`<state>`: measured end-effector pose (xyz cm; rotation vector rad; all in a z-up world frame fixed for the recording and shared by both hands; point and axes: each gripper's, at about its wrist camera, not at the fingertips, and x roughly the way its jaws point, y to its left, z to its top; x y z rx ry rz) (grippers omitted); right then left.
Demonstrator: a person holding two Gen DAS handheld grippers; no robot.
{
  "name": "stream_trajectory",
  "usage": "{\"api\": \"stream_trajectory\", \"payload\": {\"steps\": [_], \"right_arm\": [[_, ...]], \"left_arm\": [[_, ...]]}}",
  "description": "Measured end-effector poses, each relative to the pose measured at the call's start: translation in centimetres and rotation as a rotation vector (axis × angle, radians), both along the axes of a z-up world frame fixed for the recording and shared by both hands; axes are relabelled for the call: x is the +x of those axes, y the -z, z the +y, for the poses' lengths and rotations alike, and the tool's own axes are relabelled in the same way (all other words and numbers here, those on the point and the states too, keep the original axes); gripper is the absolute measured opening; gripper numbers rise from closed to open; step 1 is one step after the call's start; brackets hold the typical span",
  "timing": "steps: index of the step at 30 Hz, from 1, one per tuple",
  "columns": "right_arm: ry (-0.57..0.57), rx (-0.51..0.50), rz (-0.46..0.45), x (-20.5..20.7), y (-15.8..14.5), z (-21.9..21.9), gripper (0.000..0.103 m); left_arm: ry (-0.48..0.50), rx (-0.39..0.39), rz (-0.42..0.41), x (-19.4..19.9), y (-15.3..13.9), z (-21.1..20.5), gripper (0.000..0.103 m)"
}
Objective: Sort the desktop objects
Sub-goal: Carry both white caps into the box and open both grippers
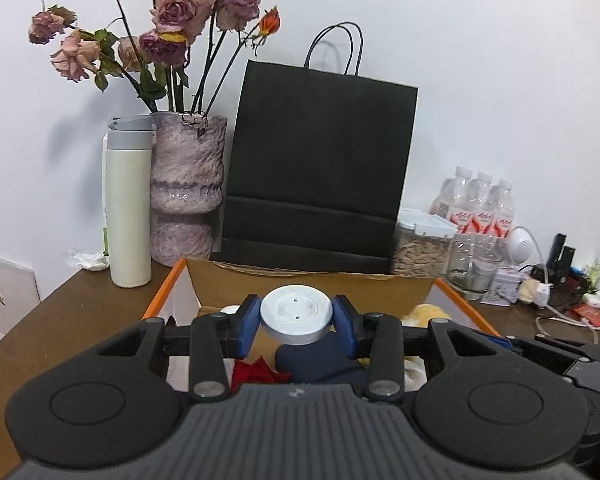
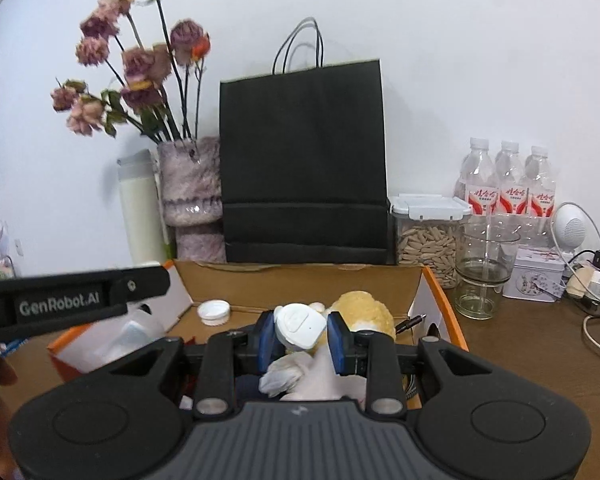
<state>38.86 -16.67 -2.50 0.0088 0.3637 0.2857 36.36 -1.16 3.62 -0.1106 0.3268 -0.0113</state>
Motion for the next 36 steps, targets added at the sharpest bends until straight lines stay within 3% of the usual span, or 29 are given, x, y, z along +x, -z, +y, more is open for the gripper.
{"api": "stream_trajectory", "payload": {"steps": [6,16,18,19,20,24,26,28,30,36], "right_arm": [[-0.028,-0.046,0.003,2.2,0.8,0.6,0.027],[-0.038,-0.097,-0.006,3.4,1.2,1.1,0.028],[-0.038,-0.099,-0.008,3.2,1.2,1.2,0.028],[-0.037,-0.102,-0.011,3.1,1.2,1.3,0.030],[-0.037,-0.103,-0.012,3.0,1.2,1.3,0.032],[-0.031,-0.106,-0.022,2.7,1.0,1.3,0.067],[-0.010,-0.114,-0.033,2.5,0.8,1.4,0.081],[0.003,-0.109,-0.038,2.4,0.7,1.3,0.097],[0.017,-0.106,-0.037,2.3,0.7,1.2,0.103],[0.030,-0.097,-0.023,2.4,0.7,0.9,0.103]], "left_arm": [[-0.001,0.061,0.026,2.3,0.9,-0.4,0.041],[-0.011,0.082,0.080,4.4,2.1,0.1,0.041],[-0.017,0.084,0.072,4.2,2.2,0.1,0.045],[-0.021,0.085,0.064,4.1,2.1,0.1,0.053],[-0.026,0.085,0.054,3.8,2.1,0.1,0.061],[-0.044,0.092,0.022,3.4,1.7,0.1,0.079],[-0.057,0.087,0.013,3.3,1.6,0.2,0.098],[-0.069,0.079,-0.008,3.0,1.6,0.3,0.103],[-0.077,0.078,-0.015,2.9,1.5,0.3,0.103],[-0.081,0.078,-0.013,2.8,1.6,0.2,0.103]]}}
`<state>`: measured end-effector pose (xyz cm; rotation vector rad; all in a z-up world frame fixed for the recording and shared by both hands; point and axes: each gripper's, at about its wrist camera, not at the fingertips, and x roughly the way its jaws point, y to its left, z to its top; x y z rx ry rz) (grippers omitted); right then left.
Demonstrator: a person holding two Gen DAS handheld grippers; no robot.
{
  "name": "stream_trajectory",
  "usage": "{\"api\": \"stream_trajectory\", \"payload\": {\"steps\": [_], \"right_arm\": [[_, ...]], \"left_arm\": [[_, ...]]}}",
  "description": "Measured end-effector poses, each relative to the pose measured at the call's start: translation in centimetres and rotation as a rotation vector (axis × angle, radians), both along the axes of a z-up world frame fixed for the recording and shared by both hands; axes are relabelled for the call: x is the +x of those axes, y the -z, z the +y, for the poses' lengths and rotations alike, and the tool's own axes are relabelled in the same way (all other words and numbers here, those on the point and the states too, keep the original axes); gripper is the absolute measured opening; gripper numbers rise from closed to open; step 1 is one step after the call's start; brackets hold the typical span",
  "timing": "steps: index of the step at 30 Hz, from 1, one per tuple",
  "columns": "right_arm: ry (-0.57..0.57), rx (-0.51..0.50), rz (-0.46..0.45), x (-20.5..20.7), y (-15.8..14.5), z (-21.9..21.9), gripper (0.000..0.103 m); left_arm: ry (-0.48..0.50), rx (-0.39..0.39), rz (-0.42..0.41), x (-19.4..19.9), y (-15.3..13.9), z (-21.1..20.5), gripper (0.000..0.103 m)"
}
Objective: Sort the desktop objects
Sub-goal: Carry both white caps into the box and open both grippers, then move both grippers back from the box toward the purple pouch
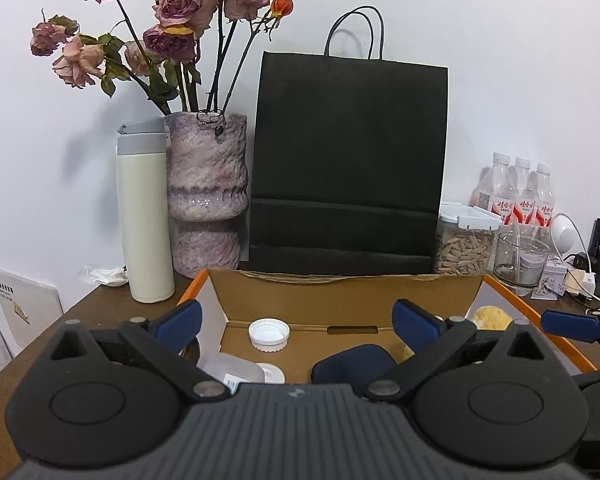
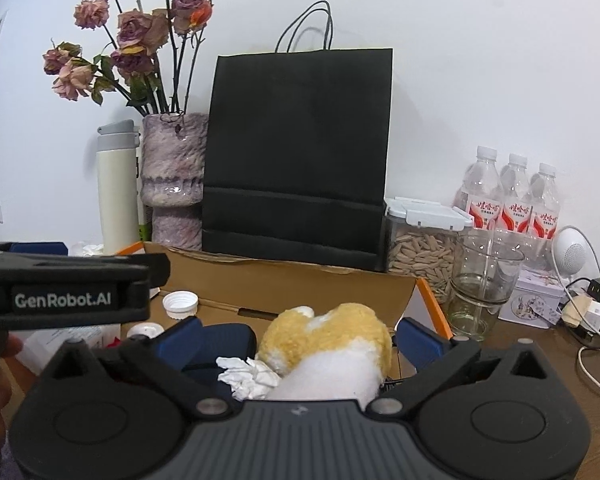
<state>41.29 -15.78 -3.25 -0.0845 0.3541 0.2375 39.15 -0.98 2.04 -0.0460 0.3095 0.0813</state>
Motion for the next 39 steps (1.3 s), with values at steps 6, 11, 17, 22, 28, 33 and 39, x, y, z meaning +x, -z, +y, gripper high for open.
{"api": "stream_trajectory", "payload": {"steps": [6,11,17,22,28,33,39], "right_arm": [[0.005,0.007,-0.011,-0.5,-0.1,0.0,0.103],[0.012,0.002,-0.023,-1.7,-0.1,-0.1,0.103],[0.022,0.009,-0.010,-4.1,0.1,-0.8,0.103],[0.022,0.015,0.000,-6.9,0.3,-1.0,0.103],[0.027,0.045,0.047,-10.2,0.9,-1.3,0.103],[-0.016,0.044,0.093,-12.2,1.6,-0.7,0.103],[-0.063,0.016,0.113,-13.9,2.1,0.3,0.103]], "left_arm": [[-0.005,-0.007,-0.018,-0.9,0.0,-0.1,0.103],[-0.014,-0.001,-0.021,-2.4,0.1,0.0,0.103],[-0.030,-0.016,-0.011,-4.9,0.3,0.6,0.103],[-0.050,-0.027,0.006,-7.8,0.6,1.1,0.103],[-0.041,-0.019,0.022,-11.1,1.2,1.6,0.103],[-0.035,-0.025,0.048,-13.1,1.7,2.2,0.103],[-0.031,-0.033,0.072,-15.4,2.3,3.6,0.103]]}}
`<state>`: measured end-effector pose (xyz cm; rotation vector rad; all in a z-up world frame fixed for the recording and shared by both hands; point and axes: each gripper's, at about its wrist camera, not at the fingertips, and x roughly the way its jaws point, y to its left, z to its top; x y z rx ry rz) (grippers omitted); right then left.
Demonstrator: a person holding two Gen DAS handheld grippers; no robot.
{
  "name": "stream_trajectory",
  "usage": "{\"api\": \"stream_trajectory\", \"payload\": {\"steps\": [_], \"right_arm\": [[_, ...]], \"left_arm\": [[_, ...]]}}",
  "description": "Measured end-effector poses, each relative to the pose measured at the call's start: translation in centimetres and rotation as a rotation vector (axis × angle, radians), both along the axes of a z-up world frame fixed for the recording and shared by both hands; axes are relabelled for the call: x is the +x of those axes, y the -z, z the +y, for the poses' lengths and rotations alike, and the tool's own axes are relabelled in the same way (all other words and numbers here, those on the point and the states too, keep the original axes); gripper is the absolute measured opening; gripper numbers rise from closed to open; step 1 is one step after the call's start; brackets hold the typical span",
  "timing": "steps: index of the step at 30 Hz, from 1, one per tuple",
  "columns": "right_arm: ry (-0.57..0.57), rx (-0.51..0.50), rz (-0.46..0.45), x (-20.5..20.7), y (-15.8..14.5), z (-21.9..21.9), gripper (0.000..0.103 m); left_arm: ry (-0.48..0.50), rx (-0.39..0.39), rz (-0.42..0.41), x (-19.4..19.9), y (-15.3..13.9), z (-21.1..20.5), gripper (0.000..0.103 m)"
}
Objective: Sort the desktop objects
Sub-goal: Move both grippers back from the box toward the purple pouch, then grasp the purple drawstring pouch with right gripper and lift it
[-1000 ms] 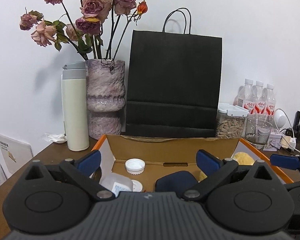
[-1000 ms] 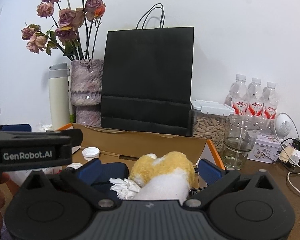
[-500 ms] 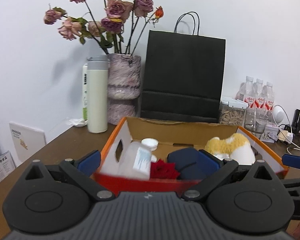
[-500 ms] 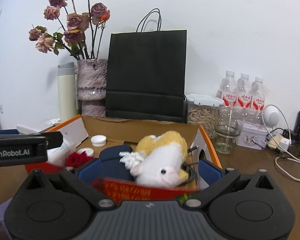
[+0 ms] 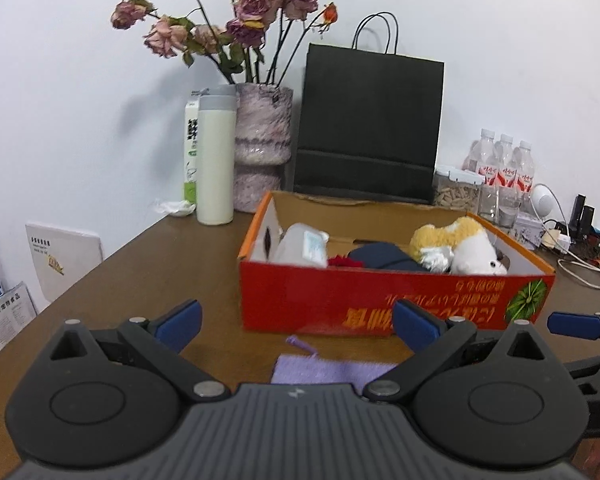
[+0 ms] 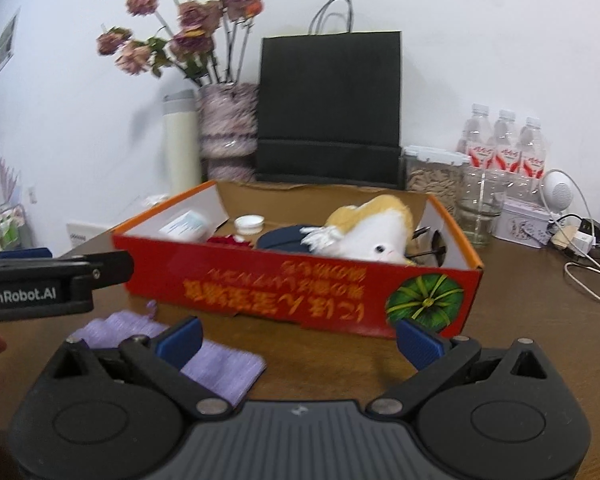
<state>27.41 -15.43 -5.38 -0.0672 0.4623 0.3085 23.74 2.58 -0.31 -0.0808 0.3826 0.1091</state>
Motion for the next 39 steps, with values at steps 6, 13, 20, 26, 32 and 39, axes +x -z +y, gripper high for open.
{"api": "stream_trajectory", "payload": {"steps": [6,13,20,26,32,39], "right_arm": [[-0.044,-0.009,0.029,-1.1,0.4,0.3,0.103],[-0.118,0.000,0.108,-1.2,1.1,1.7,0.103],[-0.147,0.038,0.182,-0.1,1.5,3.7,0.103],[-0.153,-0.065,0.218,0.2,2.2,5.8,0.099],[-0.189,-0.074,0.201,-0.2,2.0,5.8,0.087],[-0.259,-0.062,0.167,-1.4,1.6,6.0,0.011]], "left_arm": [[0.017,0.007,0.028,-1.8,0.8,2.1,0.103],[0.006,0.026,0.058,-1.5,1.0,3.8,0.103],[-0.027,0.017,0.070,-1.1,0.9,6.3,0.103],[-0.056,-0.020,0.076,-1.2,0.6,8.0,0.103],[-0.041,-0.010,0.083,-1.3,0.8,7.6,0.103],[-0.049,-0.016,0.091,-1.2,1.0,7.6,0.103]]}}
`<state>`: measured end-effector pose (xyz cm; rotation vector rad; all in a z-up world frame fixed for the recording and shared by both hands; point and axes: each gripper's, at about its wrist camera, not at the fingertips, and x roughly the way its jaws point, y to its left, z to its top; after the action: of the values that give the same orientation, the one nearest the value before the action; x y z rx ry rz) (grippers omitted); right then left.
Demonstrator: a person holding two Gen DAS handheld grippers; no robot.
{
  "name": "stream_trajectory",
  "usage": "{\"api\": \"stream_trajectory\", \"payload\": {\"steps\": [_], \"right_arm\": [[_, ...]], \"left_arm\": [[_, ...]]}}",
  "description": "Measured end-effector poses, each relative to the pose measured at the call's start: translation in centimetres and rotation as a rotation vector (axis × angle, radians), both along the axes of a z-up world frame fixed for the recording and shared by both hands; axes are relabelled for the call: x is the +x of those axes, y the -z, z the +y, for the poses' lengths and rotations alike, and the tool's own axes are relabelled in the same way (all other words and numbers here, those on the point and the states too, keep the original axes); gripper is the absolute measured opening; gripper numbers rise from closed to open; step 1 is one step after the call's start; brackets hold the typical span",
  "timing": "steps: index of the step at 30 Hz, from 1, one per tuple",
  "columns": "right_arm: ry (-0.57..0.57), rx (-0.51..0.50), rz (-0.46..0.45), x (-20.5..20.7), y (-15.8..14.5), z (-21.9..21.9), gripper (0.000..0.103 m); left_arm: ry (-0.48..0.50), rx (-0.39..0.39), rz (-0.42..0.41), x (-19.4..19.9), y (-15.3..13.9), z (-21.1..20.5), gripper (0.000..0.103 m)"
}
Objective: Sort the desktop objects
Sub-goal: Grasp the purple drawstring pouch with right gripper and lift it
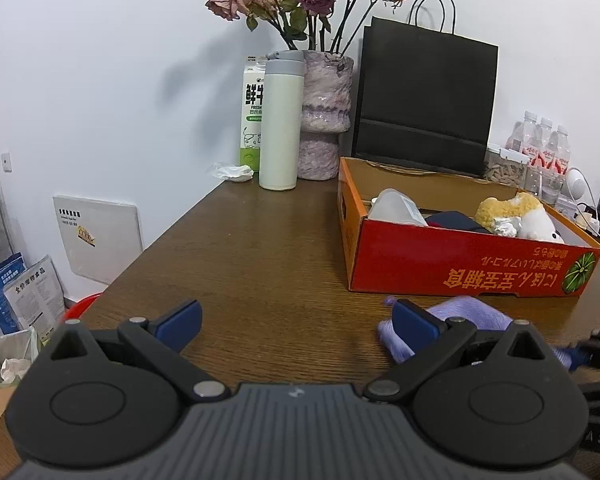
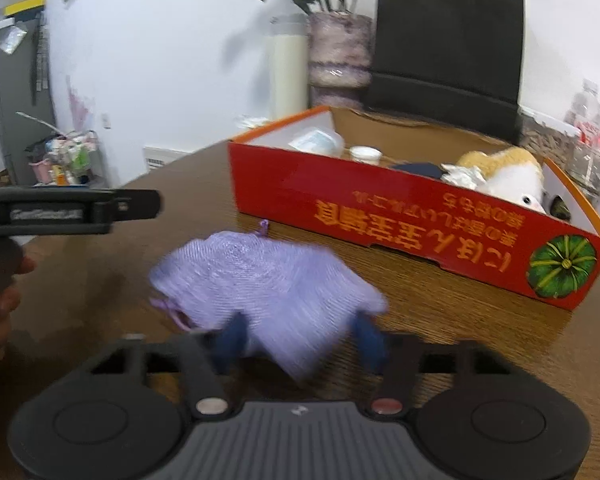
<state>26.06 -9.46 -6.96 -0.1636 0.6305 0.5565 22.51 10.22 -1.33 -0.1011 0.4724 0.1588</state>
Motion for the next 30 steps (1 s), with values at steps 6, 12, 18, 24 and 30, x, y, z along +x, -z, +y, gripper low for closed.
{"api": "stream_trajectory", "payload": {"steps": [6,12,18,24,30], "right_arm": [[-0.001,0.033,0.004,-0.1,-0.2,-0.4,0.001],[0.045,0.173,-0.103,-0.9,-2.4,-2.9,0.001],[0.145,0.253,-0.123,0.1,-3.6,-6.8,0.000],[0.188,0.343,-0.103,0.9,-3.9,-9.9,0.000],[0.165,0.393,-0.110,0.6,-4.1,-10.6,0.001]], "left_arm": [[-0.002,-0.004,0.002,0.1,0.1,0.1,0.103],[-0.003,-0.010,-0.008,0.1,0.1,0.0,0.103],[0.033,-0.012,0.003,0.3,0.3,-0.7,0.103],[0.086,0.012,0.022,0.6,0.5,-3.1,0.103],[0.116,0.025,0.028,0.6,0.8,-4.7,0.103]]}}
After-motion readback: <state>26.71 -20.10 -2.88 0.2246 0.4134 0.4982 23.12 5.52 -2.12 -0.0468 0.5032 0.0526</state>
